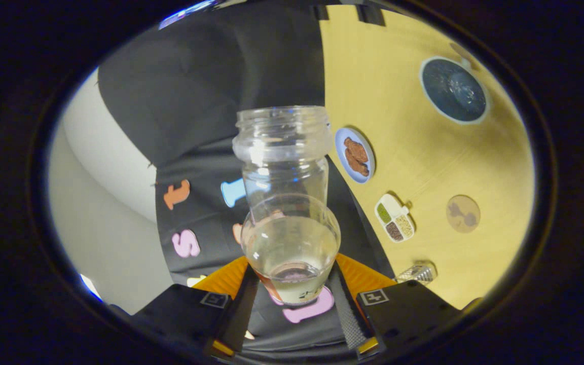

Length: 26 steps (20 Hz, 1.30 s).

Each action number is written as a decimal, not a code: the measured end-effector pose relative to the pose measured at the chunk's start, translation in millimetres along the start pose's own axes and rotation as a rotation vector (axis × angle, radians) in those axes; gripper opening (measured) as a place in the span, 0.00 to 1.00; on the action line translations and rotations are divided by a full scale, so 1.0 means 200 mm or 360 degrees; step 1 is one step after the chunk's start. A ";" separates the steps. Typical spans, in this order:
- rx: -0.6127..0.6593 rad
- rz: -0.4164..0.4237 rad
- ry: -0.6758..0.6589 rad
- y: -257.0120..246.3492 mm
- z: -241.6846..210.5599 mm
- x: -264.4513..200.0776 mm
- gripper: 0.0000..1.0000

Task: Take the bottle from table, then pour the juice into the cup, finally place the bottle on the coaster

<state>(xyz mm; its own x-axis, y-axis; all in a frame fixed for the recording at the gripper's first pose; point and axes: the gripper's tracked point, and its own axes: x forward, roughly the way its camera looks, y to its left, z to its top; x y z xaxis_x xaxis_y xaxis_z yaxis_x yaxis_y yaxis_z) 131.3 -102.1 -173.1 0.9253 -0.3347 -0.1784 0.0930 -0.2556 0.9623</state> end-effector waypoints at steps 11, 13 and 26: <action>-0.0665 -0.0119 0.0073 -0.16 -0.05 0.01 0.78; -0.0752 -0.0150 0.0081 -0.24 -0.04 0.01 0.78; -0.1438 -0.0396 0.0053 -0.69 0.01 0.05 0.78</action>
<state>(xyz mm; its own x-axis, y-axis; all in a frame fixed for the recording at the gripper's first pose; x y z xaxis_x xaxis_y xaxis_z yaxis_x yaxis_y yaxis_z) 126.0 -72.2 -308.8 0.8491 -0.3355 -0.4081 0.5272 0.4896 0.6945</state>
